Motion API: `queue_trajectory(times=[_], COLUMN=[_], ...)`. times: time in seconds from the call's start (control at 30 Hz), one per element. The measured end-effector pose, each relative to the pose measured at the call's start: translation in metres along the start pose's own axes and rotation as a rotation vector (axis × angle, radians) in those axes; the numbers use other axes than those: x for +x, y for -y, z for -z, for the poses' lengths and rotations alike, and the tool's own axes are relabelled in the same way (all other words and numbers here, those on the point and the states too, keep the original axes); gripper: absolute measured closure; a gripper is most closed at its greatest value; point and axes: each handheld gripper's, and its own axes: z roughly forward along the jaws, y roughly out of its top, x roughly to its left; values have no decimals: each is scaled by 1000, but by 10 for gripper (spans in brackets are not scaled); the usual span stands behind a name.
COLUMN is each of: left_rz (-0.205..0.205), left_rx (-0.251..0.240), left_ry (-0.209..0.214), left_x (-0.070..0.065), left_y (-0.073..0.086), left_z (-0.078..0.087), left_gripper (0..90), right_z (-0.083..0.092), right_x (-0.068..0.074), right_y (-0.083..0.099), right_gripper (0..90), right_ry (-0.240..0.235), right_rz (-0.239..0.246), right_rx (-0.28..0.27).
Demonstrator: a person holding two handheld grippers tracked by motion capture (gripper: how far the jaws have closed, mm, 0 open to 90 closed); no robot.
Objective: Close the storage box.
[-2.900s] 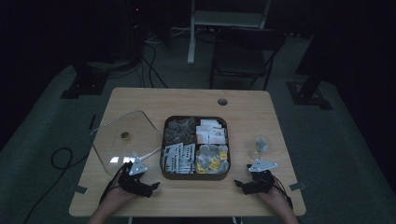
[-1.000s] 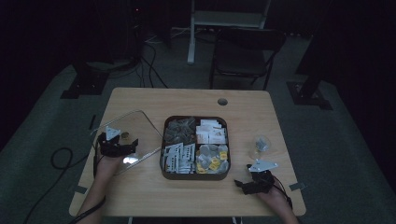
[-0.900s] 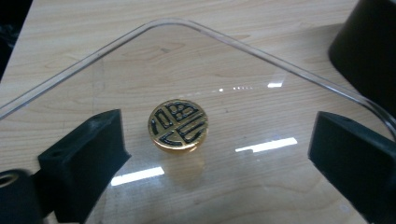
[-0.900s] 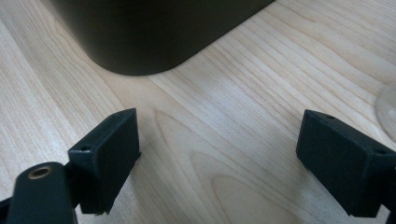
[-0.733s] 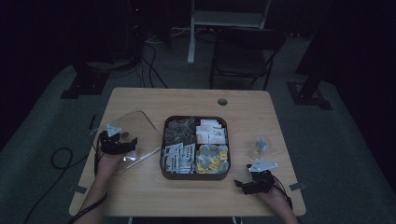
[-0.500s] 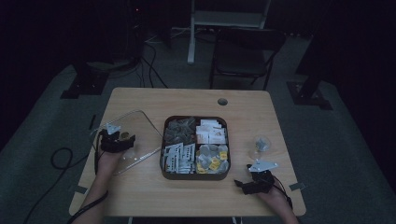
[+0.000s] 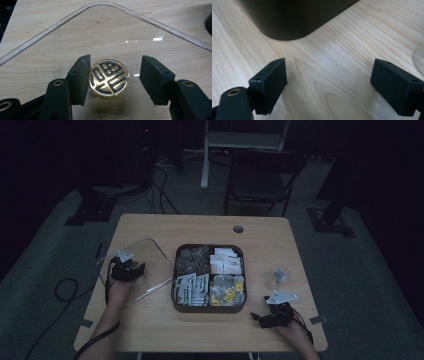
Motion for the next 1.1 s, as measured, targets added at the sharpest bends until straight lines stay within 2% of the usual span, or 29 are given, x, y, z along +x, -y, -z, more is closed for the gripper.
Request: queue_trajectory(times=[0.27, 0.43, 0.5, 0.7, 0.83, 0.9, 1.1], left_rz=[30, 26, 52, 74, 84, 79, 72], left_rx=[18, 23, 23, 26, 14, 2, -29], left_ry=[-12, -22, -21, -12, -7, -13, 3], left_x=[4, 3, 3, 5, 8, 8, 9], left_y=[0, -1, -1, -2, -5, -8, -21], left_z=[-1, 0, 0, 5, 13, 18, 36], left_gripper=[588, 597, 600, 602, 602, 603, 603], right_z=[0, 0, 0, 0, 0, 0, 0], right_x=[0, 0, 0, 0, 0, 0, 0], right_y=[0, 0, 0, 0, 0, 0, 0], right_gripper=[135, 136, 135, 135, 135, 136, 136], right_ry=[0, -1, -1, -1, -1, -1, -1], right_rz=[0, 0, 0, 0, 0, 0, 0], right_rx=[-1, -1, -1, -1, -1, 0, 0])
